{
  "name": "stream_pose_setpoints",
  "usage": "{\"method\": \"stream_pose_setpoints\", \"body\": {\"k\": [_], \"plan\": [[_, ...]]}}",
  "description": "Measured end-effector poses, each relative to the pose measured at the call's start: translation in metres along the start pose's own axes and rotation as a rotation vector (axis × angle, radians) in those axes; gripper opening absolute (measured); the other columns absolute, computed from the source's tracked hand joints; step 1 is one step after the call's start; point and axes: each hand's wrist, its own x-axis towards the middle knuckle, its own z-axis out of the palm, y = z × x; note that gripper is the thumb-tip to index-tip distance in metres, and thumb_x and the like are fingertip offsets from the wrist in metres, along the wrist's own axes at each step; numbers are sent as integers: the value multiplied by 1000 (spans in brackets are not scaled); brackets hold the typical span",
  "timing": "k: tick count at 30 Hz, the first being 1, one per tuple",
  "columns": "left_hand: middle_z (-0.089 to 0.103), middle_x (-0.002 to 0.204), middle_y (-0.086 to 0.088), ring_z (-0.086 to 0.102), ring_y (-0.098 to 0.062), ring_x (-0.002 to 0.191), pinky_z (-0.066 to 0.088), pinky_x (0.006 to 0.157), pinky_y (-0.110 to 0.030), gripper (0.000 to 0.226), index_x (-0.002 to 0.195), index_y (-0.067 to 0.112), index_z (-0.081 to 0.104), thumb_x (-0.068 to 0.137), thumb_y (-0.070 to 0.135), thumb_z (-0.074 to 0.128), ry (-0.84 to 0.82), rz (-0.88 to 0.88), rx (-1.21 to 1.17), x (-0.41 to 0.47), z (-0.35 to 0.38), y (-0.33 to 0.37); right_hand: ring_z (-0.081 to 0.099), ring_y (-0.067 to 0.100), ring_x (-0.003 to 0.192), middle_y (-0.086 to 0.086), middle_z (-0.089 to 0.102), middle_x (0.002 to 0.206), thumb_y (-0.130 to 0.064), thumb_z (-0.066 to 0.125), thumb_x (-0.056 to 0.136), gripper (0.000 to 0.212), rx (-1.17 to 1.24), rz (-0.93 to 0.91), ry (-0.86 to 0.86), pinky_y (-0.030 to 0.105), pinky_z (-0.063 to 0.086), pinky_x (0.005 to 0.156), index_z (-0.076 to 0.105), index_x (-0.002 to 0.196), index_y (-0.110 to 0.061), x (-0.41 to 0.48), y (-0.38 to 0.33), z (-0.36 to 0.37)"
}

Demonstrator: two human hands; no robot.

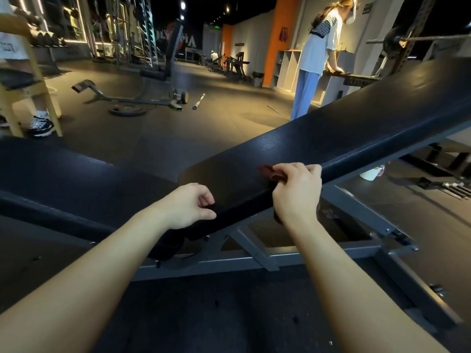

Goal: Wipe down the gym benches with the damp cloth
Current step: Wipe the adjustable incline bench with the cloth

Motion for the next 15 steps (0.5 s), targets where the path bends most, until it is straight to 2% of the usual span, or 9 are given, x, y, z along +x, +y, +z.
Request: {"method": "stream_pose_setpoints", "body": {"k": [5,10,15], "plan": [[57,104,11,59,-6,93,48,81,-21,29,107,31,67,83,35,82,6,39,17,4,2,11,45,25,97,-4,74,100,-2,58,77,40,8,-170,-77,38,45,81,80,103,-23,-29,-15,17],[62,107,10,63,-8,95,54,90,-30,33,109,34,67,87,10,73,-40,43,-5,7,-4,9,44,22,103,-5,71,103,-3,61,81,38,62,-218,-260,36,50,83,79,108,-22,-45,-33,21],[59,105,13,59,-4,98,47,89,-26,19,106,34,66,91,26,73,18,36,-4,6,3,11,46,20,108,-3,64,105,2,65,81,35,91,-79,-39,30,49,81,76,106,-19,-28,4,1]]}}
